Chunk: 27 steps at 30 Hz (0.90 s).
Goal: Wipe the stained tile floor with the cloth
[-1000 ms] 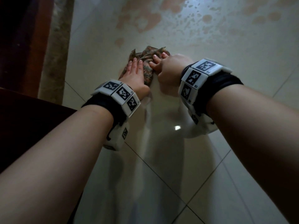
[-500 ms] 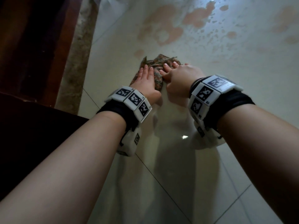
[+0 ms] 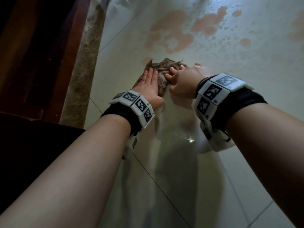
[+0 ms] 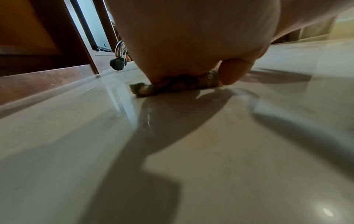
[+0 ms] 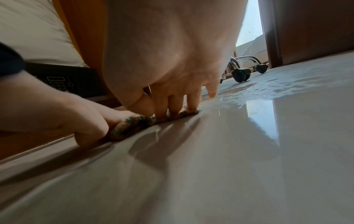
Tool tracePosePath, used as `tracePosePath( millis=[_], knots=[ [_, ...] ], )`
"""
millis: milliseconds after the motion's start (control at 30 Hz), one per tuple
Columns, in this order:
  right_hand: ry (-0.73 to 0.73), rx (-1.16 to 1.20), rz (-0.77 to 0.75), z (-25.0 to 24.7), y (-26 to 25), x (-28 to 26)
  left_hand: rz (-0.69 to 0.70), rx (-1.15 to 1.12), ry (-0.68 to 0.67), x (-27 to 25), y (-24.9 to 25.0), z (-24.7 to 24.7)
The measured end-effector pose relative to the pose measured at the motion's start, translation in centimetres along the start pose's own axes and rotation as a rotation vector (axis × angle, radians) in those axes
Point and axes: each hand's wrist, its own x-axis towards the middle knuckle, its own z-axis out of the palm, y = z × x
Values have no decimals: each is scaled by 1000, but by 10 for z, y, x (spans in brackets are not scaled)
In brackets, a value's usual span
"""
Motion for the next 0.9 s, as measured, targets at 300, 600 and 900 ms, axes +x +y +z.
tracePosePath(
  millis=[300, 600, 900],
  knots=[
    [-115, -197, -17, -11, -8, 1, 50, 98, -45, 0, -4, -16],
    [-180, -191, 65, -12, -30, -15, 53, 85, -152, -3, -7, -36],
    [-249, -214, 1, -37, -9, 15, 60, -19, -153, 23, -5, -53]
  ],
)
